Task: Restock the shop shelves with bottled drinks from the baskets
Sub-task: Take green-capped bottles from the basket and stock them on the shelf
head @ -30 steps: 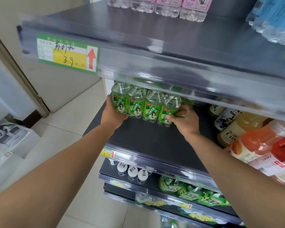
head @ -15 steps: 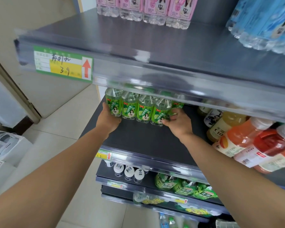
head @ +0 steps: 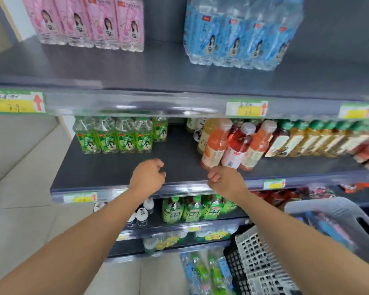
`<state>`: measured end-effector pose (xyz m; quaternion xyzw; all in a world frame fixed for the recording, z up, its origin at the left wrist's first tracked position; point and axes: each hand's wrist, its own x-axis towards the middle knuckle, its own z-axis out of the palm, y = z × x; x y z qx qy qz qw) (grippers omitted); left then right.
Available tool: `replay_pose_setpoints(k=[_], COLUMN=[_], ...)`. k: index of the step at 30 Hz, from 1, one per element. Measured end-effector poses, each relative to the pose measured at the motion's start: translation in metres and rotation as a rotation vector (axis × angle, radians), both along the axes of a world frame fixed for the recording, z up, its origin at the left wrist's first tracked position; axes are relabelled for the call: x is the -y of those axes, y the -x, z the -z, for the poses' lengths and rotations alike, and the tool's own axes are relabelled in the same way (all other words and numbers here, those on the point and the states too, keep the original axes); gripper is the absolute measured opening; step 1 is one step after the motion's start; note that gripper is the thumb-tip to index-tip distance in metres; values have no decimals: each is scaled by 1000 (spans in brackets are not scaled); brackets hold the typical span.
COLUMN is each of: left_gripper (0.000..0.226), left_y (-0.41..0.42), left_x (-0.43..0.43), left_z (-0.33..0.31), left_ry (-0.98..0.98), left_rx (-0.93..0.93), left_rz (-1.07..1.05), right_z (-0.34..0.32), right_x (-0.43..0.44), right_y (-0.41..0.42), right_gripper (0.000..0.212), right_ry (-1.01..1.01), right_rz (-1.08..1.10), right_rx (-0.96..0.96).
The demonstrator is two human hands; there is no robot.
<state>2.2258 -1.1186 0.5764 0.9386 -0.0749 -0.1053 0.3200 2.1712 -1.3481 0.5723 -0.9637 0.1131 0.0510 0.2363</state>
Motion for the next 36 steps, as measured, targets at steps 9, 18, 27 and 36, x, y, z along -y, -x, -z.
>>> replay_pose_setpoints(k=[9, 18, 27, 36], left_gripper=[16, 10, 18, 19], left_y=[124, 230, 303, 369], left_x=[143, 274, 385, 486], left_z=[1, 21, 64, 131], left_ry=[-120, -128, -195, -330], left_rx=[95, 60, 63, -105], left_rz=[259, 516, 825, 828], right_z=[-15, -3, 38, 101], right_x=[137, 250, 327, 415], right_y=[159, 292, 381, 425], right_gripper=[16, 14, 17, 27], right_ry=[125, 134, 102, 40], right_rz=[135, 316, 490, 452], right_rx=[-97, -218, -384, -532])
